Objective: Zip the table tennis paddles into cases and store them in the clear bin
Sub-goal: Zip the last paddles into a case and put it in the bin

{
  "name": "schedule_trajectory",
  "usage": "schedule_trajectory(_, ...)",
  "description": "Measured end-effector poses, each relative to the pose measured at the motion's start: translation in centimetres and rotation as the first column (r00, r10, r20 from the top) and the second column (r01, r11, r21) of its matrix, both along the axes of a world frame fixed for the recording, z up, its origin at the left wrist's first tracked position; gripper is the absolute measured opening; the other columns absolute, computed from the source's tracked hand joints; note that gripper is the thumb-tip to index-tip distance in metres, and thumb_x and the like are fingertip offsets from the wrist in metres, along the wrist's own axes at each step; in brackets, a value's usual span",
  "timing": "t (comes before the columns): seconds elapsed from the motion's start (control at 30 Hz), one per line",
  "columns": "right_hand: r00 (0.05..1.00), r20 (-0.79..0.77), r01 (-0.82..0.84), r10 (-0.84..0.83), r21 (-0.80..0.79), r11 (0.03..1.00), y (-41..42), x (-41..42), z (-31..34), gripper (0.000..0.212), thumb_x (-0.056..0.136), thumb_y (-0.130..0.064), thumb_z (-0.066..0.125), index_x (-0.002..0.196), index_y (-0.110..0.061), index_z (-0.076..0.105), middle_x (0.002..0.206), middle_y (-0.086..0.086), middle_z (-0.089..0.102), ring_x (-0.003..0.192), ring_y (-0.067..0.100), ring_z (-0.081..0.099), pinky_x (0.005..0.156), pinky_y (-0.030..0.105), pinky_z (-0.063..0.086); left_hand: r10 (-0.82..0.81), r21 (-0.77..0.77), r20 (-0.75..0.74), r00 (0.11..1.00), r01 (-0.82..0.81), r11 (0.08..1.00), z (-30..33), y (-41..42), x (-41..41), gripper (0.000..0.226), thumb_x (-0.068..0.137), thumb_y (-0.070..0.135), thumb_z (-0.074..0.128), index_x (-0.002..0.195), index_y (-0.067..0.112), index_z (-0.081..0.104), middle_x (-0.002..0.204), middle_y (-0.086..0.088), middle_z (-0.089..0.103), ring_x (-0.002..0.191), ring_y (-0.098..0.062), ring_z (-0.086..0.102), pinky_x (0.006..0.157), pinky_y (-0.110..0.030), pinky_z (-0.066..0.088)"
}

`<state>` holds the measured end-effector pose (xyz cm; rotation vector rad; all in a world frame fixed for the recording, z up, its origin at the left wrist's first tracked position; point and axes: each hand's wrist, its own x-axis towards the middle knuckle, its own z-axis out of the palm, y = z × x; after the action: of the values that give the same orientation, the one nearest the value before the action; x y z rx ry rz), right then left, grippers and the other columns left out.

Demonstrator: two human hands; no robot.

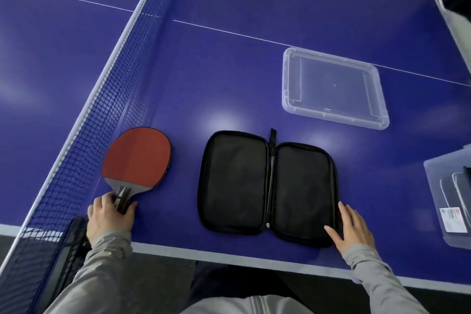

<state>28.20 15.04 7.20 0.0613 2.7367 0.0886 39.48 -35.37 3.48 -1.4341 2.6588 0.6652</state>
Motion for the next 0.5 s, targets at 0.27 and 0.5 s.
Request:
schedule_trajectory(0.27,0.999,-0.003,0.05,-0.05,0.014,0.999,-0.8,1.3,0.4,0.075,0.088,-0.049,0.049,0.147,-0.02,0.012,0.154,0.006,0.02,0.142,0.023,0.02,0.105,0.036,0.037,0.075,0.075,-0.134,0.988,-0.065,0.995,-0.7,-0.6,-0.1,0.042,0.075,0.023,0.073,0.107,0.001,0.056,0.109,-0.021,0.056,0.11,-0.039,0.047,0.091,-0.053,0.04)
schedule_trajectory(0.5,0.998,-0.027,0.055,-0.055,0.03,0.998,-1.0,1.8,0.9,0.075,0.088,-0.048,0.05,0.147,-0.02,0.013,0.154,0.006,0.022,0.142,0.023,0.021,0.104,0.037,0.038,0.155,0.088,-0.166,0.974,-0.142,0.986,-0.3,-0.1,-0.6,0.036,0.071,0.017,0.075,0.098,-0.003,0.062,0.099,-0.025,0.06,0.104,-0.042,0.05,0.092,-0.052,0.039)
